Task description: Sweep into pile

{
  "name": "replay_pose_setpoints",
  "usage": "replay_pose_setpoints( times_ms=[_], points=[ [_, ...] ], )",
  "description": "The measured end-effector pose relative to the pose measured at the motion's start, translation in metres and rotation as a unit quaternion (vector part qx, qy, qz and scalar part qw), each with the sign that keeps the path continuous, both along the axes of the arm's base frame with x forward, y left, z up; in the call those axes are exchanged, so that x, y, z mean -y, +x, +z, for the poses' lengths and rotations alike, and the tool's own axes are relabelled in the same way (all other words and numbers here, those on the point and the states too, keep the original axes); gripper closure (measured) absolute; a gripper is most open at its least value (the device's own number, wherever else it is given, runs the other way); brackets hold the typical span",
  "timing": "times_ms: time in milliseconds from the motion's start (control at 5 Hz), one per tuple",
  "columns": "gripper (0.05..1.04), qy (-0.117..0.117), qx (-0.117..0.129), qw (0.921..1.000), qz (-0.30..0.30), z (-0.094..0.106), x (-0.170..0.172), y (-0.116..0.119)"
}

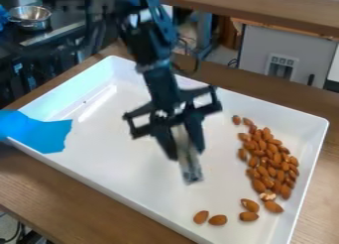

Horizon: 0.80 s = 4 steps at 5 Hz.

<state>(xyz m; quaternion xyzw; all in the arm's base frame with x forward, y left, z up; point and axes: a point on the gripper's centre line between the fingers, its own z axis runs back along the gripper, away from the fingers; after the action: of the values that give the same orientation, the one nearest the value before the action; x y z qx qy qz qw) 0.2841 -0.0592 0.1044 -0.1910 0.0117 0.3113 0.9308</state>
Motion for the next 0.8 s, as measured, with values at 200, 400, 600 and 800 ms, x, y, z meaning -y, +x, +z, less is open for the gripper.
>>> replay_pose_setpoints(
  times_ms=[200,400,600,800],
  points=[
    [0.708,0.036,-0.017,0.9991,0.013,-0.024,0.006,-0.015],
    [0.708,0.057,0.002,0.9978,0.033,-0.032,0.016,-0.013],
    [0.709,0.070,0.000,0.9966,0.043,-0.043,0.021,-0.009],
    [0.708,0.079,0.004,0.9956,0.049,-0.046,0.023,0.000]
  ],
)
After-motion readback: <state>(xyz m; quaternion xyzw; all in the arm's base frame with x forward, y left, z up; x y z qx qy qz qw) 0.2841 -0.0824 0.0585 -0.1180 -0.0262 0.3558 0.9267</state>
